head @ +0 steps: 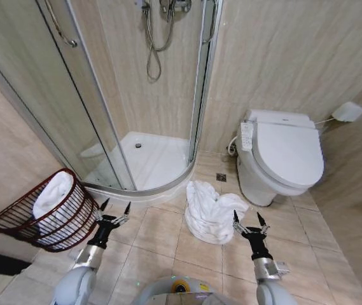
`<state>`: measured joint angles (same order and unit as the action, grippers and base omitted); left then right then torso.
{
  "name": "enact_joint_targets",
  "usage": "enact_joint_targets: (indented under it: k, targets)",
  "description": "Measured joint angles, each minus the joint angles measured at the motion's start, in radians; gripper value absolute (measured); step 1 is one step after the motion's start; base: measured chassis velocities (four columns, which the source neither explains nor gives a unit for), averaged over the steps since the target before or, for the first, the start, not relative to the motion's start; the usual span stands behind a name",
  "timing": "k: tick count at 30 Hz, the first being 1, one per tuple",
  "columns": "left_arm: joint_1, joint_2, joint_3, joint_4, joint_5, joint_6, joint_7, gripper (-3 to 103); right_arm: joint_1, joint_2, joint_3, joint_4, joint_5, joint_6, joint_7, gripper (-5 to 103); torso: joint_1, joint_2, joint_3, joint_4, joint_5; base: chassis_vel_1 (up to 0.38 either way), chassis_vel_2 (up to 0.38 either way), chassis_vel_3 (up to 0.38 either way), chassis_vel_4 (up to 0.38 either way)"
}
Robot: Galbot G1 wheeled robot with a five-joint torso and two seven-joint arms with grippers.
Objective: Discard the used towel into the hamper.
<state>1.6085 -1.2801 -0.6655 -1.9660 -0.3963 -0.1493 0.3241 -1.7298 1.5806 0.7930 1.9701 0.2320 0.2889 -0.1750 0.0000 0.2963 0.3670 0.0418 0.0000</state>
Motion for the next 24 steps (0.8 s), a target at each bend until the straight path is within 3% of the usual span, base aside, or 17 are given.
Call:
enact_joint_targets:
  k: [3, 6, 24]
  targets:
    - [-0.007, -0.004, 0.017, -0.017, 0.008, 0.055, -0.001, 100, 0.001, -0.006, 0.006, 0.012, 0.014, -0.019, -0.003, 100, 0.000, 0.000, 0.000, 0.0002, 0.0002, 0.000, 0.000, 0.000, 0.000]
    - [-0.024, -0.013, 0.041, -0.021, 0.018, 0.074, 0.002, 100, 0.000, -0.012, 0.012, 0.035, 0.028, -0.043, -0.004, 100, 0.000, 0.000, 0.000, 0.0005, 0.0002, 0.000, 0.000, 0.000, 0.000]
    - [-0.060, -0.013, 0.018, -0.003, 0.019, 0.046, 0.018, 100, 0.005, -0.013, 0.035, 0.058, 0.029, -0.077, -0.012, 100, 0.000, 0.001, 0.000, 0.0003, 0.0001, 0.000, 0.000, 0.000, 0.000]
